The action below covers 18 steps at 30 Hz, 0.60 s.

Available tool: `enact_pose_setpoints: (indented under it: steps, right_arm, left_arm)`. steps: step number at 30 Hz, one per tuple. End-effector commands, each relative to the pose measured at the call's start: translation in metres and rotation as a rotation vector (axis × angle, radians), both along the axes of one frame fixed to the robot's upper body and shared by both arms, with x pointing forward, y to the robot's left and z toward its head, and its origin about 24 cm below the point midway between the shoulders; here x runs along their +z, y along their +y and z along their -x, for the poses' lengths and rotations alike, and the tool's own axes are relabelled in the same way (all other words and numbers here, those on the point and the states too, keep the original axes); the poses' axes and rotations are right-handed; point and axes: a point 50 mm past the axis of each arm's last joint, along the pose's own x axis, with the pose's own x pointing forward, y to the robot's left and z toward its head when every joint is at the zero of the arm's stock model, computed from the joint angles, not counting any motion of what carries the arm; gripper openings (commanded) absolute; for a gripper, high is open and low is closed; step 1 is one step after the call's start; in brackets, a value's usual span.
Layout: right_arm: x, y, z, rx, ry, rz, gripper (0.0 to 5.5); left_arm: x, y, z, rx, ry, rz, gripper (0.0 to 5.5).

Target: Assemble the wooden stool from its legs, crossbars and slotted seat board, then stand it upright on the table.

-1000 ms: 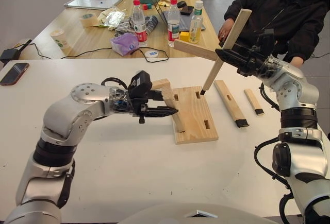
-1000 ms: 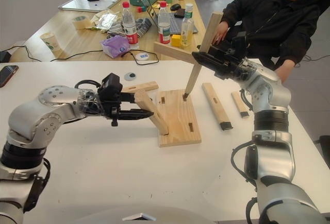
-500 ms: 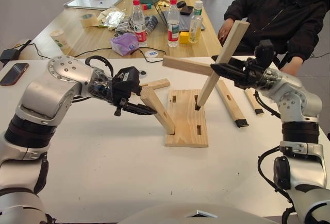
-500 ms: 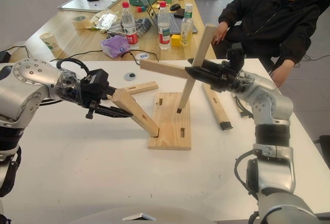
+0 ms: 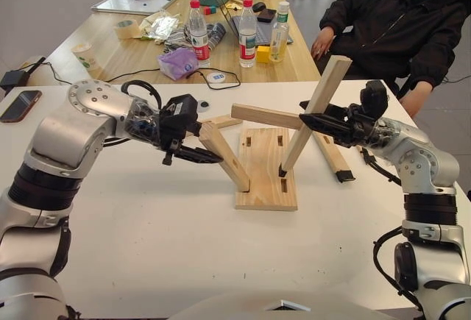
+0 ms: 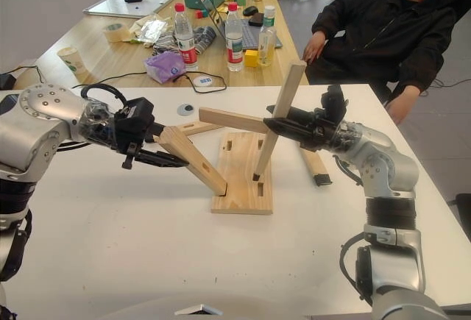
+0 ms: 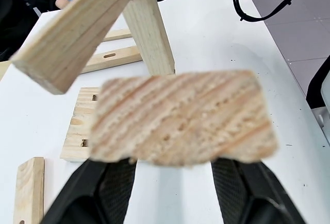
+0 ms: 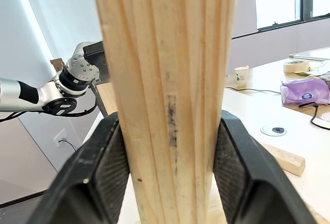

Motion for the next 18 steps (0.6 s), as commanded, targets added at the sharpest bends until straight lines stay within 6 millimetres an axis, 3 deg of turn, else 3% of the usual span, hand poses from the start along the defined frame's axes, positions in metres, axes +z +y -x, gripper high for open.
enact_pose_setpoints:
  steps: [1, 8, 18]
  right_arm:
    - [-0.009, -0.005, 0.006, -0.008, 0.004, 0.041, 2.08]
    - [-0.029, -0.007, 0.005, -0.054, 0.026, 0.056, 2.08]
    - [-0.030, 0.002, 0.004, -0.042, 0.005, 0.031, 2.08]
  left_arm:
    - [-0.009, 0.007, -0.005, 0.040, 0.040, -0.058, 2.03]
    - [-0.006, 0.006, -0.009, 0.021, 0.041, -0.067, 2.03]
    - [-0.007, 0.004, -0.009, -0.004, 0.079, -0.062, 2.03]
